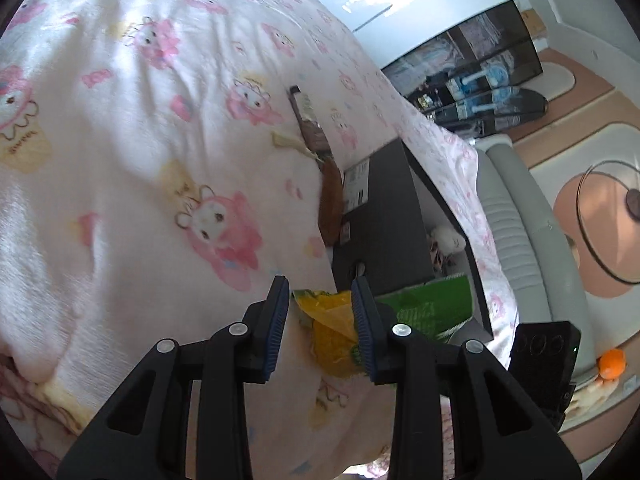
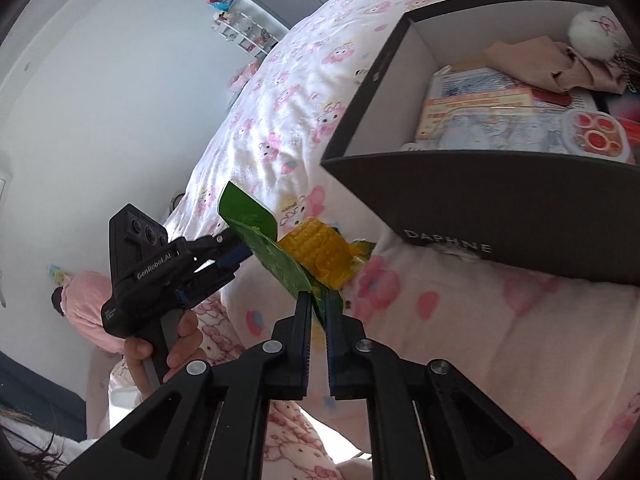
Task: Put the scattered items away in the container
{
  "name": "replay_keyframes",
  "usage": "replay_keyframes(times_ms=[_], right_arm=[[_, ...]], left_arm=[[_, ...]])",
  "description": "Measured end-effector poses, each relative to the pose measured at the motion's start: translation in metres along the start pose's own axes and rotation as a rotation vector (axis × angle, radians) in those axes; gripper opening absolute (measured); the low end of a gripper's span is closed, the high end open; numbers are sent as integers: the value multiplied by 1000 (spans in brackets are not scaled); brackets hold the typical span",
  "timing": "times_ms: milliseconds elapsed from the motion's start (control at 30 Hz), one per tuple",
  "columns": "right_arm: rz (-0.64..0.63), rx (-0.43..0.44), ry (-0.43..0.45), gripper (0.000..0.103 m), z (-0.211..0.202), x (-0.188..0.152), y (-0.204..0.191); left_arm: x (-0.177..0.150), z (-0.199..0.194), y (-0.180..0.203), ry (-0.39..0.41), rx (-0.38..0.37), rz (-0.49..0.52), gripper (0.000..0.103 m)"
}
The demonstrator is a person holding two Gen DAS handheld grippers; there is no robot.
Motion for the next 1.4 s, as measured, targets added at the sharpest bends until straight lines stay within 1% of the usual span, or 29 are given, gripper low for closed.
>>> replay_keyframes(times_ms=[67, 133, 233, 333, 367, 433, 500, 533, 600, 667, 733, 800, 867, 900, 933, 967, 1033, 1100, 1133, 1167, 1200, 1233, 1267, 1333, 1400], right_arm=[[8, -23, 19, 6, -3, 3, 7], [-7, -54, 23, 6, -3, 4, 11], [19, -49, 33, 9, -11, 2, 19], [37, -93, 45, 12, -23, 7, 40], [55, -107, 63, 12, -30, 12, 48], [94, -100, 113, 12, -45, 24, 58], [94, -99, 149, 12, -59, 33, 60], [82, -98, 147, 12, -62, 34, 58], [67, -79, 114, 12, -60, 27, 52], [88, -59, 62, 12, -50, 11, 47], [115, -48, -1, 12, -34, -8, 44], [125, -43, -51, 13, -20, -24, 40], [154, -2, -58, 24, -13, -34, 33], [169, 15, -59, 40, -10, -37, 30], [171, 21, -63, 52, -8, -40, 26], [160, 12, -72, 53, -5, -43, 24], [119, -31, -98, 53, 1, -47, 24], [88, -77, -109, 53, 9, -49, 26], [80, -77, -101, 52, 13, -49, 27], [77, -82, -90, 46, 17, -48, 30], [76, -112, -87, 10, 19, -46, 35], [75, -140, -90, 5, 20, -45, 38], [66, -143, -75, 5, 17, -41, 38], [-3, -165, -23, 5, 7, -29, 33], [-59, -176, 22, 3, -8, -20, 27]], left_arm=[[-11, 6, 7, -16, 13, 7, 33], [-15, 4, 11, -18, 9, -3, 32], [-24, -1, 14, -31, -3, -26, 33], [-37, -3, 16, -76, -11, -49, 32], [-42, -3, 17, -96, -17, -58, 32], [-52, -4, 21, -125, -30, -66, 33], [-62, -2, 25, -148, -36, -59, 33], [-66, 0, 26, -158, -26, -52, 33], [-73, 2, 26, -168, 1, -26, 33], [-75, 2, 25, -166, 19, -21, 33], [-75, -2, 23, -163, 13, -41, 33], [-72, -7, 20, -150, 22, -43, 33], [-66, -14, 18, -127, 33, -30, 33], [-63, -16, 18, -118, 31, -25, 33], [-61, -17, 16, -116, 36, -26, 34], [-60, -16, 12, -117, 52, -27, 35], [-63, -13, 5, -131, 84, -23, 35], [-68, -7, 1, -152, 87, -32, 35], [-71, -5, 2, -162, 76, -42, 35], [-75, -3, 4, -175, 64, -49, 35], [-78, -2, 7, -190, 57, -50, 35], [-81, -1, 10, -203, 57, -42, 36], [-83, -3, 13, -207, 57, -23, 36], [-84, -7, 20, -200, 48, 12, 36], [-80, -10, 24, -188, 36, 13, 36]])
Point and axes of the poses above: each gripper's, at about its wrist camera, not at the fingertips, and z roughly the way its jaws point, y to its right, x to its top, the point moved 8 cm from there along z, roughly the way its jaws point, and after that the axes turned 12 degrees about y, right-handed, at the moved point
